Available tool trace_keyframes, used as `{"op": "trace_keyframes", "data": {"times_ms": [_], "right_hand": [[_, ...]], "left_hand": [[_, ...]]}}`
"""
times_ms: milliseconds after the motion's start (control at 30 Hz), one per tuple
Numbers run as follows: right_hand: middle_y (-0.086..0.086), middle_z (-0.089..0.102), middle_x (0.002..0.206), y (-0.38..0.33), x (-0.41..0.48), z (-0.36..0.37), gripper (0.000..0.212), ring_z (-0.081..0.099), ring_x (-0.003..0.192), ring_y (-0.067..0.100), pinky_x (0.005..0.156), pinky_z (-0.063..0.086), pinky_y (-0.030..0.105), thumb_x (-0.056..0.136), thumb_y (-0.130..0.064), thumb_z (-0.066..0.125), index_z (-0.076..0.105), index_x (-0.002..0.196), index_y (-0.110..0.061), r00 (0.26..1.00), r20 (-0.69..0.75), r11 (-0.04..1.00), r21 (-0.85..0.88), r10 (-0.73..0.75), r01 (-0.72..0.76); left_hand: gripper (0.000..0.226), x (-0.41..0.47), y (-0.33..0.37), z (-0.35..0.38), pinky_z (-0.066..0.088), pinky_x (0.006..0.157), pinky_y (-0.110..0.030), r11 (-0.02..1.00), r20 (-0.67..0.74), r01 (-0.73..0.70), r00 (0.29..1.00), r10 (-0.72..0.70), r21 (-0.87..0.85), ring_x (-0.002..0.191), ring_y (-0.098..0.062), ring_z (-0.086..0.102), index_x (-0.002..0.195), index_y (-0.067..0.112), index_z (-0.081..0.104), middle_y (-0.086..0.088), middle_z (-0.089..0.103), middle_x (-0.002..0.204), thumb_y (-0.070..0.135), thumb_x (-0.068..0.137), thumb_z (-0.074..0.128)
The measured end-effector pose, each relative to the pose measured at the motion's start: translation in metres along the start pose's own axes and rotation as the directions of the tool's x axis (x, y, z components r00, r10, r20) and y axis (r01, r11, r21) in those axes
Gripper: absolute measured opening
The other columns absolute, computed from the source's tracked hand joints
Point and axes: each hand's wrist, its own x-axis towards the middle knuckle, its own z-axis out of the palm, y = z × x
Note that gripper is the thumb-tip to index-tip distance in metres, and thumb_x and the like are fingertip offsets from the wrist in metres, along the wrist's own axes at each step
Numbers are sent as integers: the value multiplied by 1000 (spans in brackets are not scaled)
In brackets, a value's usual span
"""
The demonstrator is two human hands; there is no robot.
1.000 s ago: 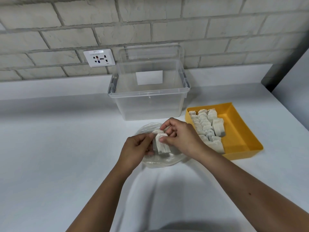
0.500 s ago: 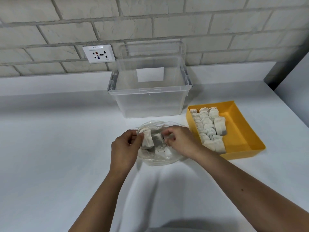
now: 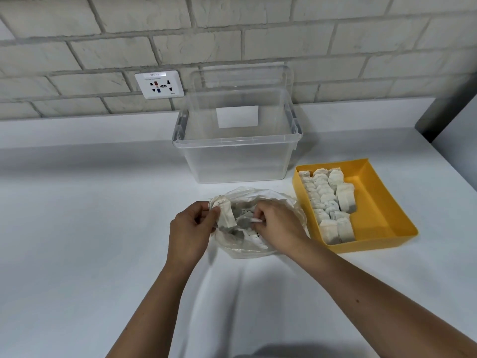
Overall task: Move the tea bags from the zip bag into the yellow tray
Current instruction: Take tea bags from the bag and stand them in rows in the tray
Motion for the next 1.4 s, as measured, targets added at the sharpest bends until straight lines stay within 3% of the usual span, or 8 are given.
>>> {"op": "trace_keyframes", "data": {"times_ms": [167,267,367,567,733,967,1233,1400], "right_hand": [[-14,63,63,10,-9,-25,19,57,58,-1,64,50,18,73,-11,81,71,79,-26,991,12,928,350,131,-127],[-14,64,62,14,-13,-39,14,56,50,-6,58,48,13,73,-11,82,74,74,-22,992,0,897,426,127,-115],[-6,71,76,17,-14,-43,11,60,60,-1,68,50,20,78,-11,79,75,84,-20,993,-12,938,332,114,-104],[2,66,115,11,-9,-36,31,60,108,19,93,49,33,88,-11,65,67,118,-19,998,58,997,-78,5,0],[-7,69,102,9,-12,-31,17,65,94,16,76,54,30,83,-18,66,75,91,-30,988,151,961,-267,-31,71],[-10,66,114,16,-15,-25,36,61,105,15,83,51,30,75,-36,79,71,111,-32,975,220,948,-300,-40,107],[-11,64,107,27,-21,-10,19,61,101,14,79,51,30,87,-39,65,72,103,-30,991,86,967,-229,-98,115],[-6,65,97,27,-27,-12,19,65,83,19,61,47,27,90,-33,56,69,94,-21,981,-28,956,-229,-194,182]], "left_hand": [[12,4,3,0,60,86,-46,999,5,6,1000,-5,-45,69,-11,70,91,23,76,9,74,73,20,95,64],[12,3,5,3,60,86,-44,997,10,31,999,-31,-71,73,-15,72,92,22,76,6,75,76,19,95,65],[11,3,6,5,60,86,-46,998,23,36,999,-35,-60,74,-17,73,91,22,76,4,76,78,20,94,65],[11,3,7,8,59,86,-49,999,59,19,998,-17,-33,69,-11,71,90,22,76,1,76,79,22,94,65],[13,1,5,6,59,86,-47,999,70,19,997,-17,-33,71,-12,70,88,24,75,3,75,78,21,94,65],[12,2,3,7,61,84,-43,998,72,29,997,-26,-50,72,-15,69,90,22,75,-3,75,79,19,95,64],[11,1,-1,10,59,86,-48,999,84,32,996,-29,-32,77,-21,72,90,23,75,-1,76,79,22,94,65],[11,1,0,9,58,87,-49,999,82,26,996,-23,-35,76,-20,72,89,23,75,-1,76,79,22,94,65]]}}
